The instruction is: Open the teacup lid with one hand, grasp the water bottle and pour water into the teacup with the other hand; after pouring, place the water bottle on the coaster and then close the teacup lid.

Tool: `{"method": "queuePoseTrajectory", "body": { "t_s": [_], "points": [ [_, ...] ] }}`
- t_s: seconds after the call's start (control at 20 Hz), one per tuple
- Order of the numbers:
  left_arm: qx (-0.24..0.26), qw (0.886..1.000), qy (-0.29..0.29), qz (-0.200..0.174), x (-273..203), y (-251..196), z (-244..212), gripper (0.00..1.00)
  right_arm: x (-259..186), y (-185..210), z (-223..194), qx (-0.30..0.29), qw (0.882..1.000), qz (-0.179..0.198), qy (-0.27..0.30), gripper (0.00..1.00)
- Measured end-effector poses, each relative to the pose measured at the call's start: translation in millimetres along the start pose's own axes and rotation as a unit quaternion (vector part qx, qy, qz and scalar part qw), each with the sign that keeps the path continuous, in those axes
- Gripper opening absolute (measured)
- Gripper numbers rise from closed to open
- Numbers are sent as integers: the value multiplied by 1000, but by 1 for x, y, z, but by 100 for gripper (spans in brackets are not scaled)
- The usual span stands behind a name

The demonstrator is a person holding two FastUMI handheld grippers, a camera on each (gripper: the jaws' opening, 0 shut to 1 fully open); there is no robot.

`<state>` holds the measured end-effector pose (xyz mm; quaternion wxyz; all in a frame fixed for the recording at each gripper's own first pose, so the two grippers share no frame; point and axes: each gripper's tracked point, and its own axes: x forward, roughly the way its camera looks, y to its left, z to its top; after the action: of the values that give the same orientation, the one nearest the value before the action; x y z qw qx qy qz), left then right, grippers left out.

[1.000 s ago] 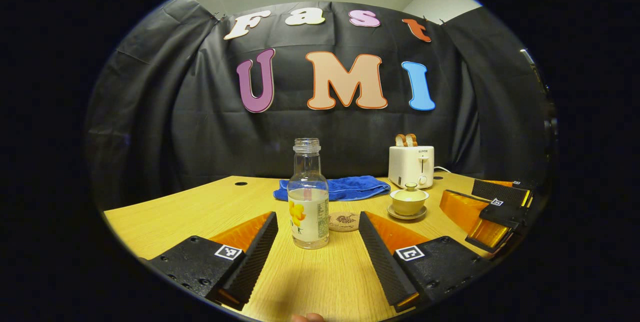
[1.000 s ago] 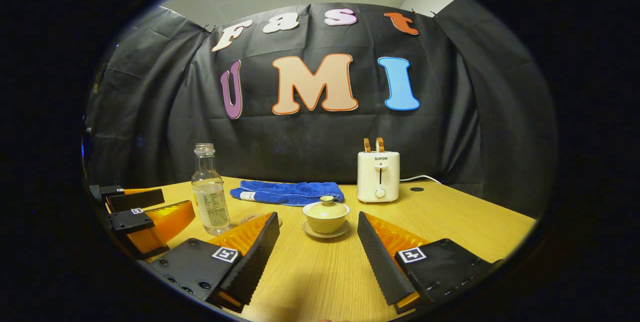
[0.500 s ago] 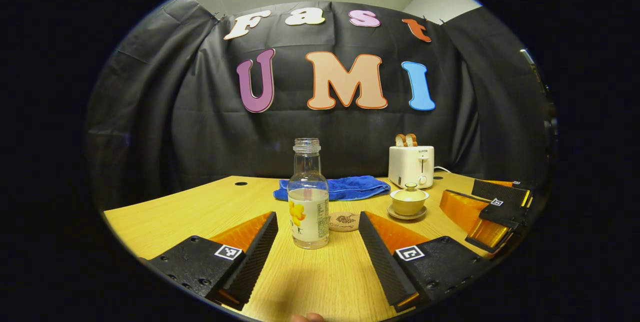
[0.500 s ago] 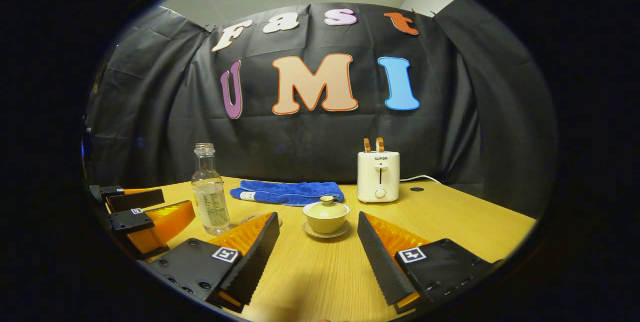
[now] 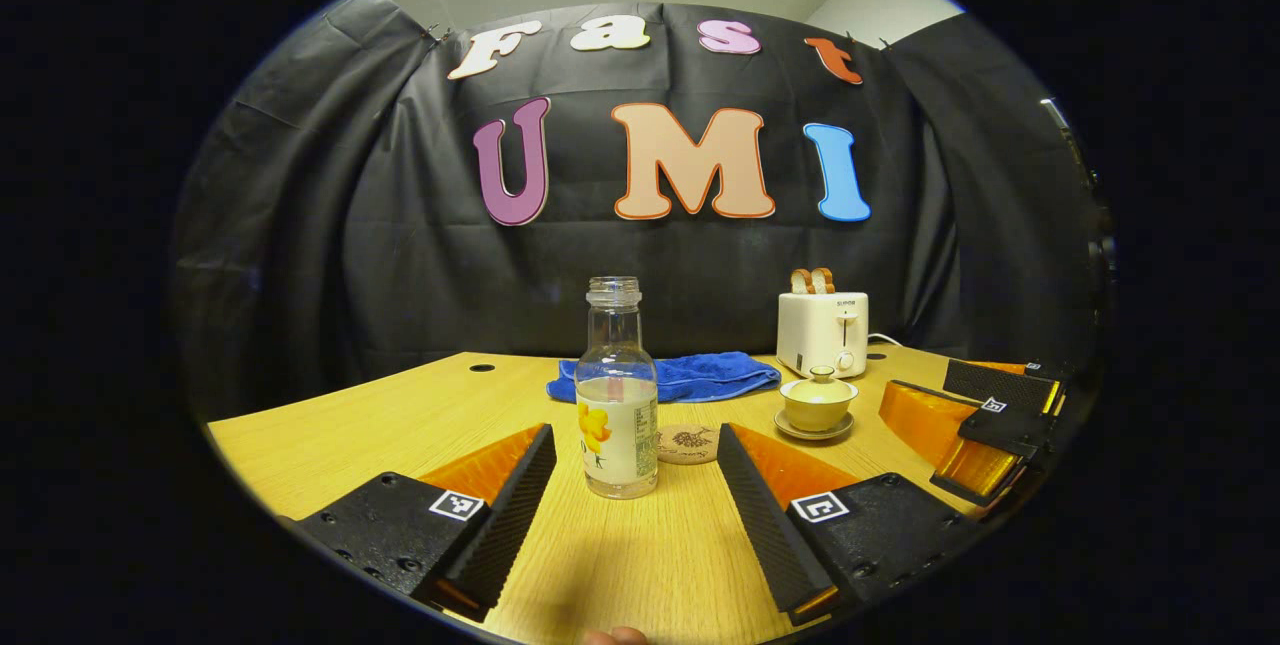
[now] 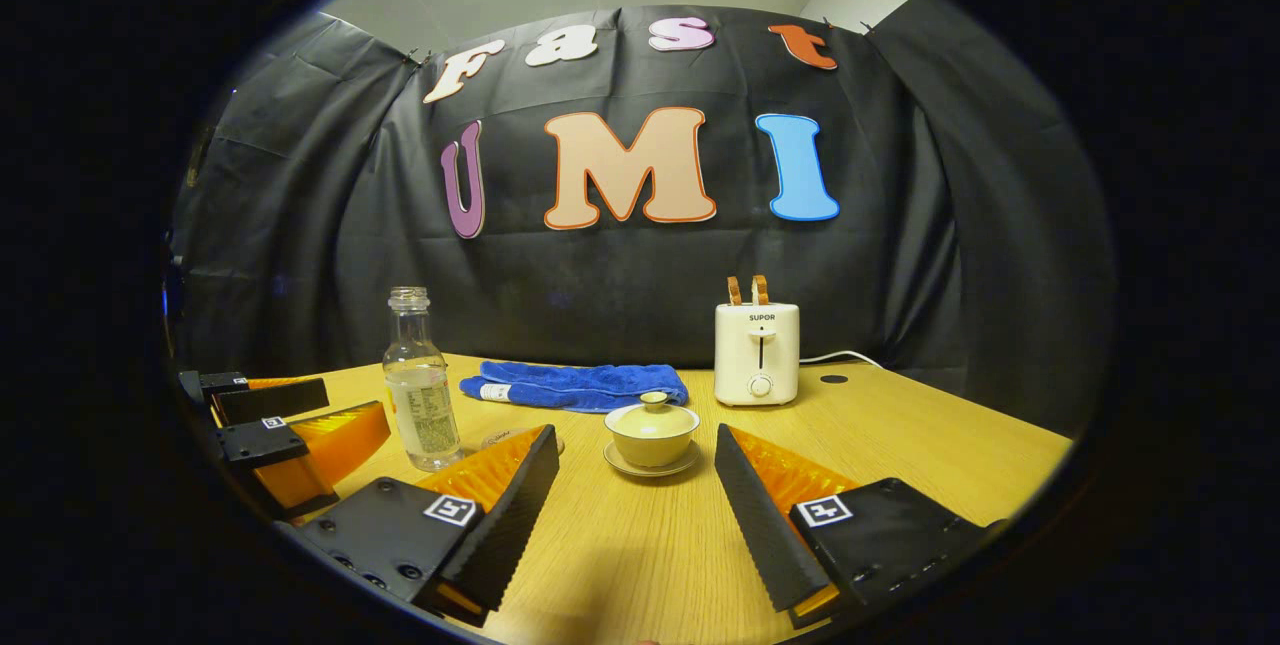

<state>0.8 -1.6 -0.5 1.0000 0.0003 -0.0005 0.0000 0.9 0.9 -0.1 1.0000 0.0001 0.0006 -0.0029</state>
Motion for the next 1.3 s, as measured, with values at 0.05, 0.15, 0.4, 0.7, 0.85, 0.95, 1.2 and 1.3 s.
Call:
{"method": "queuePoseTrajectory", "body": {
  "t_s": [0.05,0.15,0.4,0.7,0.85,0.95,1.2,1.3],
  "points": [
    [0,1000,0,0,0,0,0,95,0,0,1,0,1000,0,0,97],
    [0,1000,0,0,-1,1,0,95,0,0,0,0,1000,0,0,97],
    [0,1000,0,0,-1,0,-1,95,5,-3,1,0,1000,-6,0,97],
    [0,1000,0,0,0,0,1,95,40,-8,0,0,1000,-22,1,99],
    [0,1000,0,-3,-1,0,1,95,74,-7,-4,-1,1000,-26,3,99],
    [0,1000,0,-3,-2,-1,0,95,98,-10,-4,-1,1000,-30,5,99],
    [0,1000,0,-4,-1,-1,0,95,149,-8,-15,-4,999,-21,38,99],
    [0,1000,-1,-5,-2,0,1,95,162,-8,-18,-13,999,-15,48,96]
  ]
}}
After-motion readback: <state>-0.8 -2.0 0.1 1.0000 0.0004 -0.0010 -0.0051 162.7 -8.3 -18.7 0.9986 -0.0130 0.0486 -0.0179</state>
